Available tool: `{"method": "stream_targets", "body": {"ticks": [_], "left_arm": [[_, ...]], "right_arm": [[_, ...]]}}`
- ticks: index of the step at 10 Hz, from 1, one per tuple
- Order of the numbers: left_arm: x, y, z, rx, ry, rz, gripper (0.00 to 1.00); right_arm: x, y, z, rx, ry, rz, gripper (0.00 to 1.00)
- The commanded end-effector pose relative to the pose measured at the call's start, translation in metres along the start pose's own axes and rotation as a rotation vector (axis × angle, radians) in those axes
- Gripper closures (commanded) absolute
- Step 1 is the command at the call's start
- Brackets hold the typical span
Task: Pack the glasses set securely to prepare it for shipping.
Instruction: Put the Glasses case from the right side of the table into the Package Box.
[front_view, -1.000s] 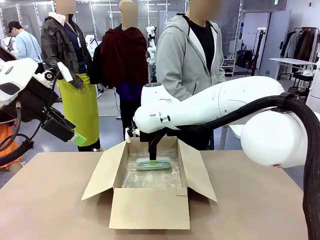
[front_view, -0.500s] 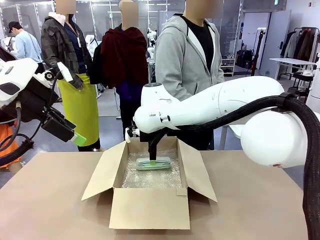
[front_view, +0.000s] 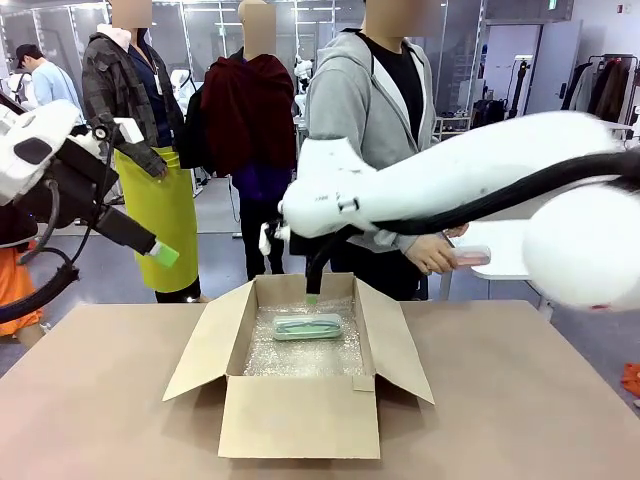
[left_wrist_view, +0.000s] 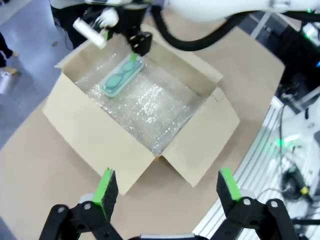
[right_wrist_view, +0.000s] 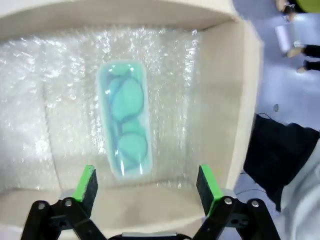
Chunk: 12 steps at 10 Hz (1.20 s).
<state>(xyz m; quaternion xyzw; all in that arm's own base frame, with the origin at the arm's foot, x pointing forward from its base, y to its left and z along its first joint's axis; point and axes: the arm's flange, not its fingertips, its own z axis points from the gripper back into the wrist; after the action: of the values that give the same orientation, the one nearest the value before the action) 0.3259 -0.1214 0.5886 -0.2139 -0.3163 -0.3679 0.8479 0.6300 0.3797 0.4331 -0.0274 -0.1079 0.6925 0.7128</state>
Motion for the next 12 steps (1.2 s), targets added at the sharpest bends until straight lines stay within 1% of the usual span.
{"method": "stream_targets", "body": {"ticks": [1,3,5,6,7,8,9,10,12], "left_arm": [[0.0,0.017,0.001,-0.107,-0.065,0.108,0.0],[-0.011,0.033,0.003,-0.156,-0.101,0.15,0.0],[-0.019,0.044,0.005,-0.181,-0.13,0.171,0.0],[-0.022,0.047,0.006,-0.204,-0.128,0.18,0.0],[-0.024,0.046,0.008,-0.201,-0.129,0.167,0.0],[-0.026,0.043,0.011,-0.202,-0.123,0.141,0.0],[-0.028,0.039,0.013,-0.183,-0.12,0.108,0.0],[-0.029,0.037,0.016,-0.175,-0.121,0.095,0.0],[-0.03,0.035,0.019,-0.166,-0.119,0.077,0.0]], "right_arm": [[-0.044,0.058,0.045,-0.033,-0.057,-0.111,0.0],[-0.079,0.091,0.084,-0.075,-0.091,-0.239,0.0],[-0.124,0.126,0.113,-0.108,-0.125,-0.428,0.0],[-0.147,0.143,0.125,-0.123,-0.136,-0.52,0.0],[-0.167,0.159,0.134,-0.139,-0.132,-0.624,0.0],[-0.186,0.172,0.138,-0.13,-0.138,-0.732,0.0],[-0.207,0.188,0.139,-0.158,-0.139,-0.836,0.0],[-0.224,0.199,0.14,-0.154,-0.148,-0.904,0.0],[-0.263,0.204,0.137,-0.133,-0.138,-1.036,0.0]]}}
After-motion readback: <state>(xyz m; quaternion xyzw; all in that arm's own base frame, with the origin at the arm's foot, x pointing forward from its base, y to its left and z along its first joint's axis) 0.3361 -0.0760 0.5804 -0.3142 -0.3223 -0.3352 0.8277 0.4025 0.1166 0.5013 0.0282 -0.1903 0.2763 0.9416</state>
